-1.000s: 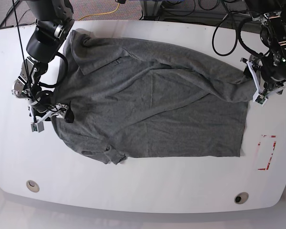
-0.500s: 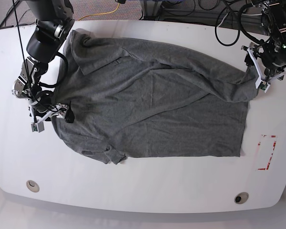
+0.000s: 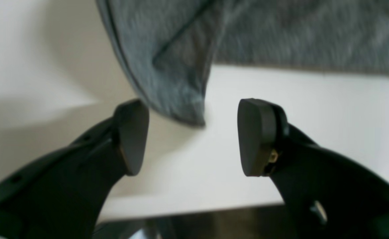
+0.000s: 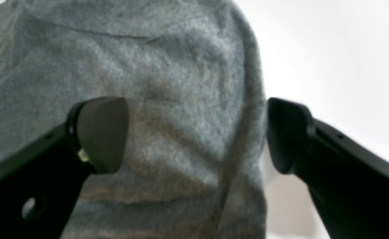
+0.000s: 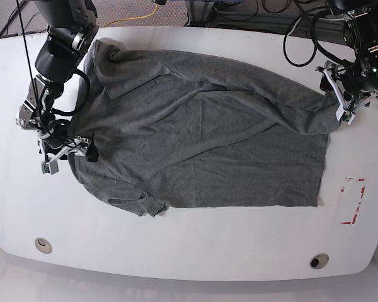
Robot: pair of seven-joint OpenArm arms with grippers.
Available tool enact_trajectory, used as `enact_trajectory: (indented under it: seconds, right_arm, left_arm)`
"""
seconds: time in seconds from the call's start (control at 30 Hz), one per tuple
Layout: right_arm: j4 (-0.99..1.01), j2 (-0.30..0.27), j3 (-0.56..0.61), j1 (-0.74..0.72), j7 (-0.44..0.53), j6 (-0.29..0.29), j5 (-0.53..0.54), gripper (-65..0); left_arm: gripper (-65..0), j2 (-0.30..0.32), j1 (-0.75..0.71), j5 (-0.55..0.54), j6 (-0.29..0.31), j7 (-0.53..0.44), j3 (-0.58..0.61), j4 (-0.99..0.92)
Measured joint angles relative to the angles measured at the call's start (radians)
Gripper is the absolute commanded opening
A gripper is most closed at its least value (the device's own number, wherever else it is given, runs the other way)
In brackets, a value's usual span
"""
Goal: Layout the t-shirt on the table in an organized manner, then fold the t-shirt properly
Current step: 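Release the fabric and raise the left gripper away from the shirt, then move the right gripper to the shirt's collar-side corner and grasp it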
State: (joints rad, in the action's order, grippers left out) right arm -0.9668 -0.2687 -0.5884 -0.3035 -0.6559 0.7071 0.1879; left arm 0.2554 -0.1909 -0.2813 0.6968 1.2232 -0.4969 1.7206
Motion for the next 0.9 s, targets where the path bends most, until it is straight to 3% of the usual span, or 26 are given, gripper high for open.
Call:
enact_trajectory:
  seconds: [0.9]
  right_arm:
    - [0.001, -0.003, 0.0, 0.0, 0.0, 0.0, 0.0, -2.9]
  left_arm:
    - [-25.4, -0.016, 0.045, 0.004, 0.0, -0.002, -0.001, -0.097]
